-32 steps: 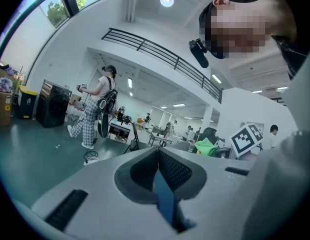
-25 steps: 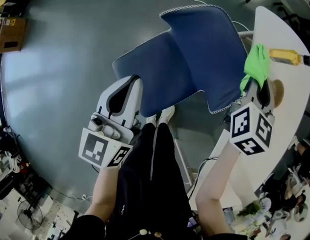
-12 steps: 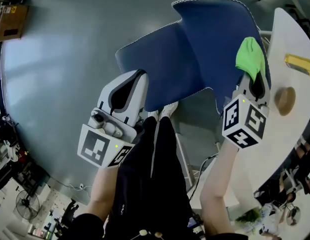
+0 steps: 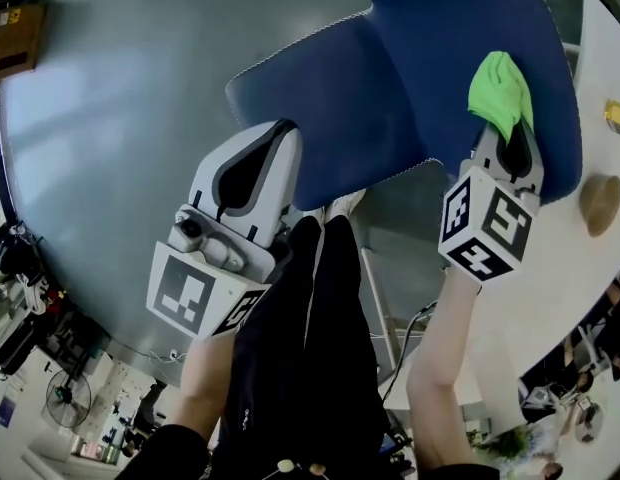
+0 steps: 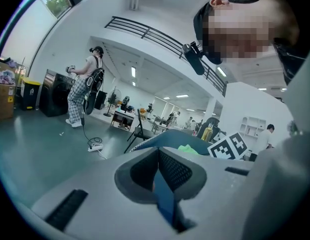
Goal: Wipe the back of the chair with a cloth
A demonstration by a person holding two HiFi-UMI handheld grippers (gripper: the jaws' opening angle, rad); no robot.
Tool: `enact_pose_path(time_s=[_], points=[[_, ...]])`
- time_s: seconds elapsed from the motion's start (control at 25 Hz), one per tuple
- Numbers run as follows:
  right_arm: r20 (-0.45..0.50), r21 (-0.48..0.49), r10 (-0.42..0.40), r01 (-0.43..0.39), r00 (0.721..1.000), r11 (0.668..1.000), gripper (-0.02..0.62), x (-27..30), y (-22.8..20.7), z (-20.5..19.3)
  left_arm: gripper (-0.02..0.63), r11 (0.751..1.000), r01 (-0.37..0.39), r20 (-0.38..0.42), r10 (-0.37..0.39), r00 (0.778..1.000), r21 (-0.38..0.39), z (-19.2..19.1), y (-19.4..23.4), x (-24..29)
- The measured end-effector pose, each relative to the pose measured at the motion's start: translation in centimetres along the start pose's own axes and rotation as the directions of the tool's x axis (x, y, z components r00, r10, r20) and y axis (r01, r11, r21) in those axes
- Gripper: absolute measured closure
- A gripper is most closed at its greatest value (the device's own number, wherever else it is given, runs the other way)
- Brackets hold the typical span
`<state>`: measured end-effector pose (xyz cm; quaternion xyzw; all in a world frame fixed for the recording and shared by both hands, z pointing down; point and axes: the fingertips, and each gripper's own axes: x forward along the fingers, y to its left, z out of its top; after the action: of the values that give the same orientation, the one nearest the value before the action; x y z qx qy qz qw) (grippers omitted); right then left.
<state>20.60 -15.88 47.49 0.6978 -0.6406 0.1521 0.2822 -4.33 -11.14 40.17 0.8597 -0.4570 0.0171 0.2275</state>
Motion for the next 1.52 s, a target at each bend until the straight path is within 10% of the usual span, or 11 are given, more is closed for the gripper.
enact_pose_path(time_s=[1.52], points=[[-0.291, -0.155, 0.180, -0.232, 0.940, 0.960, 0.546, 12.3, 11.6, -16.1, 0.600, 0.994, -0.103, -0.116, 0.105, 0.988, 0.022, -6.6, 4.9, 2.9]])
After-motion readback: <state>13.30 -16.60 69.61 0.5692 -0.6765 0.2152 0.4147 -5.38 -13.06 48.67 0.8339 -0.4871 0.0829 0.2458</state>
